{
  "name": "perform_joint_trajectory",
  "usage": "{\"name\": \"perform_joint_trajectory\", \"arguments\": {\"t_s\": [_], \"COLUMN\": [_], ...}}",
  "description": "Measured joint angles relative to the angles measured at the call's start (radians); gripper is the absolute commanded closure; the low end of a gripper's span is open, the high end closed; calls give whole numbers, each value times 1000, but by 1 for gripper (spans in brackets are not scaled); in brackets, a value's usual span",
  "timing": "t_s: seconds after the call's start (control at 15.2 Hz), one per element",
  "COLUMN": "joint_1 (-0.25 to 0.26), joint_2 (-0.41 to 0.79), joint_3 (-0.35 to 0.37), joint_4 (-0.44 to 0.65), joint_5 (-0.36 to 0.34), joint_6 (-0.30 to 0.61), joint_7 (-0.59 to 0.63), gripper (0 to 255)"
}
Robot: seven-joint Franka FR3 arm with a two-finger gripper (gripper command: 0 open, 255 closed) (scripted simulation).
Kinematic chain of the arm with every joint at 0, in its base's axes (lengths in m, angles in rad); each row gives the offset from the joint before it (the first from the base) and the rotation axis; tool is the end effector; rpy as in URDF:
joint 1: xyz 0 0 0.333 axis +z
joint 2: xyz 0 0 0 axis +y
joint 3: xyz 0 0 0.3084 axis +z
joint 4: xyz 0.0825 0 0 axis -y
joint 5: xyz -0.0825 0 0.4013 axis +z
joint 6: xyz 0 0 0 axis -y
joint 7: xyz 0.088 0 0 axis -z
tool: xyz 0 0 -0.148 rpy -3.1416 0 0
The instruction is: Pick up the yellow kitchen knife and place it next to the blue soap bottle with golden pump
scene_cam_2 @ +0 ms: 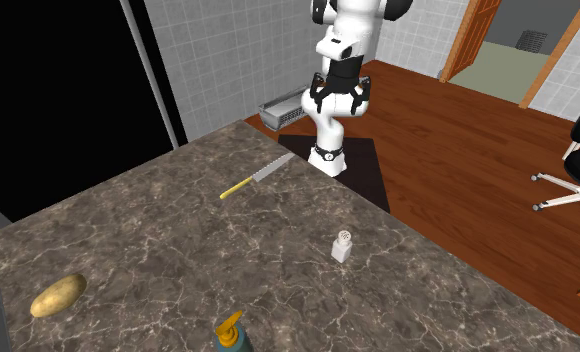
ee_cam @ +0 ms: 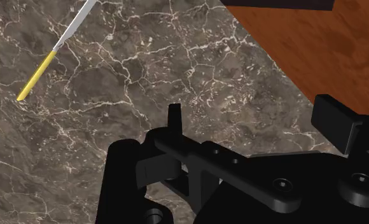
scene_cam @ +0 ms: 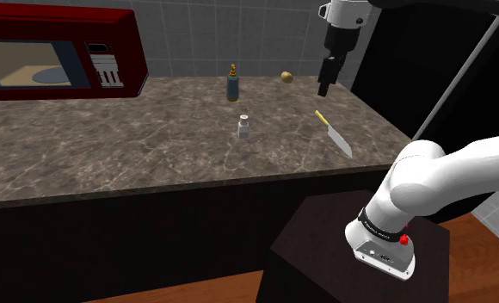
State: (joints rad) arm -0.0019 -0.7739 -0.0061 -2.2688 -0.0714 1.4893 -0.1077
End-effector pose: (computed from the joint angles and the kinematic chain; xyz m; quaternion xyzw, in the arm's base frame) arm 0.3244 -0.0141 0.5758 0.9983 0.0479 -0.0047 0.0332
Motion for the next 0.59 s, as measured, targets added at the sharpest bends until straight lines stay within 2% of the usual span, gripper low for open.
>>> {"name": "perform_joint_trajectory", "arguments": {"t_s": [0.2,0.59], "joint_1": [-18,-104], "joint_2": [6,54], "joint_3": [-16,-89], "joint_4": [-27,-117], "joint_5": [-8,-40], "joint_6": [32,169], "joint_7": [13,77], "gripper": [0,0]}}
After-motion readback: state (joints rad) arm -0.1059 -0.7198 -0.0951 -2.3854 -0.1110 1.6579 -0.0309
